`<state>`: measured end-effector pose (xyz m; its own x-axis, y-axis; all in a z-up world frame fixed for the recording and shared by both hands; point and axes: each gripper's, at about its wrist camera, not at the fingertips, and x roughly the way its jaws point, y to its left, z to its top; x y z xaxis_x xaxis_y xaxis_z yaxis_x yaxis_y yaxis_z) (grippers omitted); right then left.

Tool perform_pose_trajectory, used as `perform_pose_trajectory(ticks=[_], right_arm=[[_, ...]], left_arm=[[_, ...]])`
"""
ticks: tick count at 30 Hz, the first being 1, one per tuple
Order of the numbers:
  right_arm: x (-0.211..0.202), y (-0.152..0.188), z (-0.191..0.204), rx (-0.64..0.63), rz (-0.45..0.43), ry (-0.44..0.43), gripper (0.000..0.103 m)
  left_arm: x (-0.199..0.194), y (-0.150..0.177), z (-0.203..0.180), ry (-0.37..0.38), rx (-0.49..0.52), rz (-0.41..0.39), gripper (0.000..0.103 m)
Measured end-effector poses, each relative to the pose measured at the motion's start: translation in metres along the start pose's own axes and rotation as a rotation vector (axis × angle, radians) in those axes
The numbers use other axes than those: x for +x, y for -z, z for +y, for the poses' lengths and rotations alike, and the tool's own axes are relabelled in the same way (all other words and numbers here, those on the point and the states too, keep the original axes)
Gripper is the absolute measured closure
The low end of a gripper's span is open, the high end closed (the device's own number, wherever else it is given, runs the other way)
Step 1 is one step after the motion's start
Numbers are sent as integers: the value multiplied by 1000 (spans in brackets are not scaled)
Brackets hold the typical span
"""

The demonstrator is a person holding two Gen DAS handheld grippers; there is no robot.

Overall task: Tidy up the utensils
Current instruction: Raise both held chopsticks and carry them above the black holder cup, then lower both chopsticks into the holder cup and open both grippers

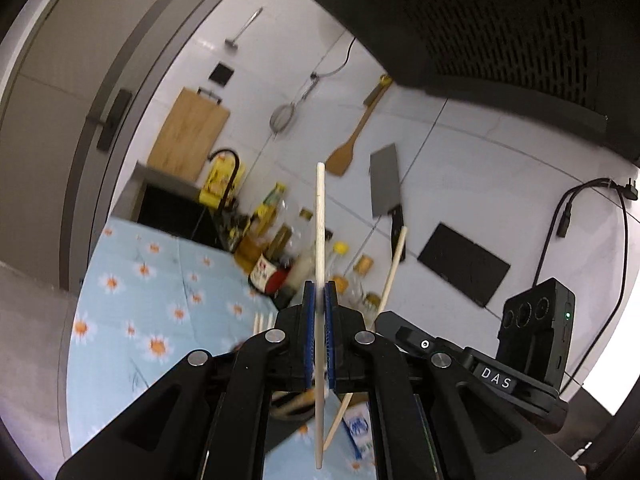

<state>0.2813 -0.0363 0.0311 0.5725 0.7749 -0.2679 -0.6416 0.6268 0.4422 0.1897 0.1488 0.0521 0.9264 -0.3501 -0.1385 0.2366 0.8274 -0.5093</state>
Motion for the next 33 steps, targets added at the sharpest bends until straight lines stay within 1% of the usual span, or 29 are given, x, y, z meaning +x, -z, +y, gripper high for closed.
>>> perform_pose_trajectory(ticks=[3,6,11,18,24,33], right_arm=[[3,-5,-2,-27,-47,29,98],[8,-9,-7,-23,-79,44,98],[14,-13,-12,-56,-122,90,98],[23,-11,-16,-110,-145,128,98],[35,2,-19,-117,-118,140,98],[48,18,-23,-130,-75,170,98]], left_arm=[[3,-5,1,-12,26,-68,99],[9,-7,2,-25,59,-85,99],[20,-5,0,-28,124,-125,99],[37,-1,0,-45,190,-129,99],[49,9,3,-64,237,-107,99],[60,24,13,-70,249,-73,99]])
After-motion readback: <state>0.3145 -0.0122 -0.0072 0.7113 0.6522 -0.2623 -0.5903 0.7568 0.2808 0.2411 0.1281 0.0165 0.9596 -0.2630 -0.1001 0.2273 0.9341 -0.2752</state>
